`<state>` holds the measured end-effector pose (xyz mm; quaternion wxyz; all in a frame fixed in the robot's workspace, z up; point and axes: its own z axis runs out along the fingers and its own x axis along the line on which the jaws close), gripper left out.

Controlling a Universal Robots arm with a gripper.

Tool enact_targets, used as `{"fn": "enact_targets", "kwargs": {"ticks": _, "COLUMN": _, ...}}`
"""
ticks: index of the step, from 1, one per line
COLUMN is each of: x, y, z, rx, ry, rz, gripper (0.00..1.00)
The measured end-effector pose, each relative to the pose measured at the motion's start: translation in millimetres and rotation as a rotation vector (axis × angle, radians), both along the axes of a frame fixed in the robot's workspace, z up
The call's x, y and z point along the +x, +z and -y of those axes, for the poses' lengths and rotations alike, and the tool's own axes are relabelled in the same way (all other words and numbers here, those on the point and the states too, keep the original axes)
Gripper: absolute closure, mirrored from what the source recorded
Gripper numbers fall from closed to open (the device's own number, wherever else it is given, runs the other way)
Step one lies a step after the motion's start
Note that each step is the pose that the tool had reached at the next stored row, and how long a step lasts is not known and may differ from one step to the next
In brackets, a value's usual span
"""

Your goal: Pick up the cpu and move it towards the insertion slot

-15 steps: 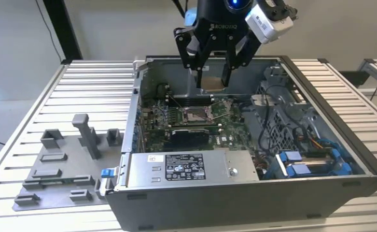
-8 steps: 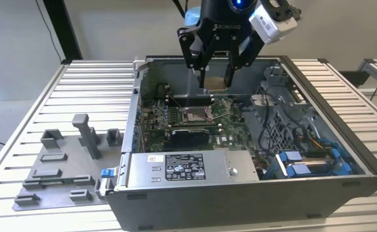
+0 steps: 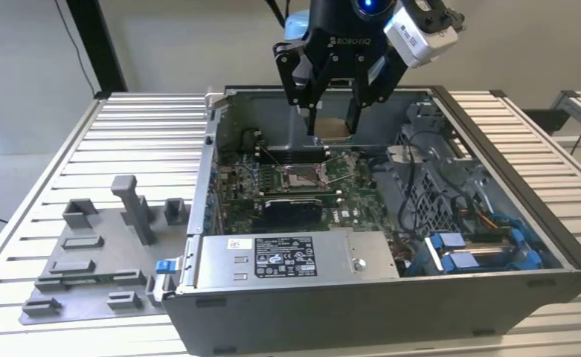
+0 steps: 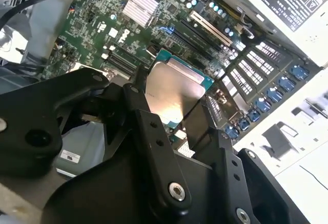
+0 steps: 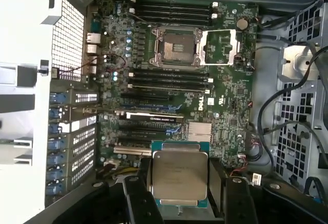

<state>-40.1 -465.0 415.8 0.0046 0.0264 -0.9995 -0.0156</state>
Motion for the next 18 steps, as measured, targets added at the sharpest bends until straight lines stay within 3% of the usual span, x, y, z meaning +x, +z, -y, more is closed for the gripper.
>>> {"fn": "enact_targets", "kwargs": {"ticks": 4, "x": 0.0, "y": 0.0, "z": -3.4, "rx": 0.0000, "ry": 0.000, "rz": 0.0000, "gripper": 1.00}}
{"fn": "enact_targets", "kwargs": {"ticks": 18, "x": 0.5, "y": -0.1, "z": -24.9, "rx": 0.0001, "ry": 0.000, "rz": 0.0000, "gripper": 1.00}}
